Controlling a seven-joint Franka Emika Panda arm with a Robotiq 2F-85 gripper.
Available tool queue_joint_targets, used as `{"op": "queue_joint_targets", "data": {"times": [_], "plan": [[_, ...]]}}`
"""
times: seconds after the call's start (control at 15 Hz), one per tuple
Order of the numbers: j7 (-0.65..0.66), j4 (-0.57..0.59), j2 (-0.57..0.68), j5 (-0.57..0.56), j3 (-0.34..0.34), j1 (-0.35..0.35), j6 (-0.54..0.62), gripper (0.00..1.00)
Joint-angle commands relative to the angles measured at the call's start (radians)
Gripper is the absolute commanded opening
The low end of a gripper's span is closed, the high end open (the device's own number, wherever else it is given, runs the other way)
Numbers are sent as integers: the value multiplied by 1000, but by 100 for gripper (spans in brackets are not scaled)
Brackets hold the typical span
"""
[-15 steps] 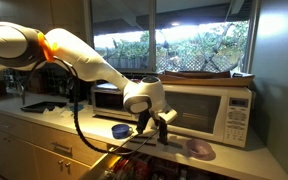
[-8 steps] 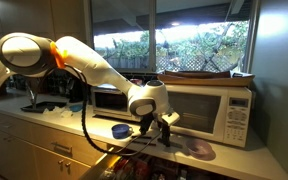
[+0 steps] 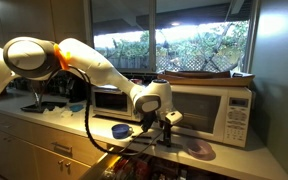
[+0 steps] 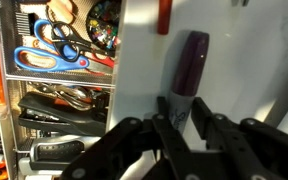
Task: Put the marker on top of the oven
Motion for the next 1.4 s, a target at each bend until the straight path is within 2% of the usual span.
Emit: {"op": "queue_joint_targets", "data": {"times": [0.0, 0.07, 0.2, 0.4, 0.6, 0.87, 1.07, 1.2, 1.33], "plan": [[49, 45, 31, -48, -28, 14, -66, 2], [54, 47, 31, -52, -29, 13, -74, 6], [51, 27, 9, -74, -37, 21, -85, 6], [-1, -84, -97, -143, -55, 48, -89, 6], [-165, -235, -268, -158, -20, 31, -141, 6], [-331, -370, -472, -202, -15, 49, -264, 6], [-419, -460, -640, -252, 10, 79, -296, 6], [-460, -502, -739, -232, 42, 105, -284, 6], [-498, -518, -818, -149, 74, 142, -303, 6]]}}
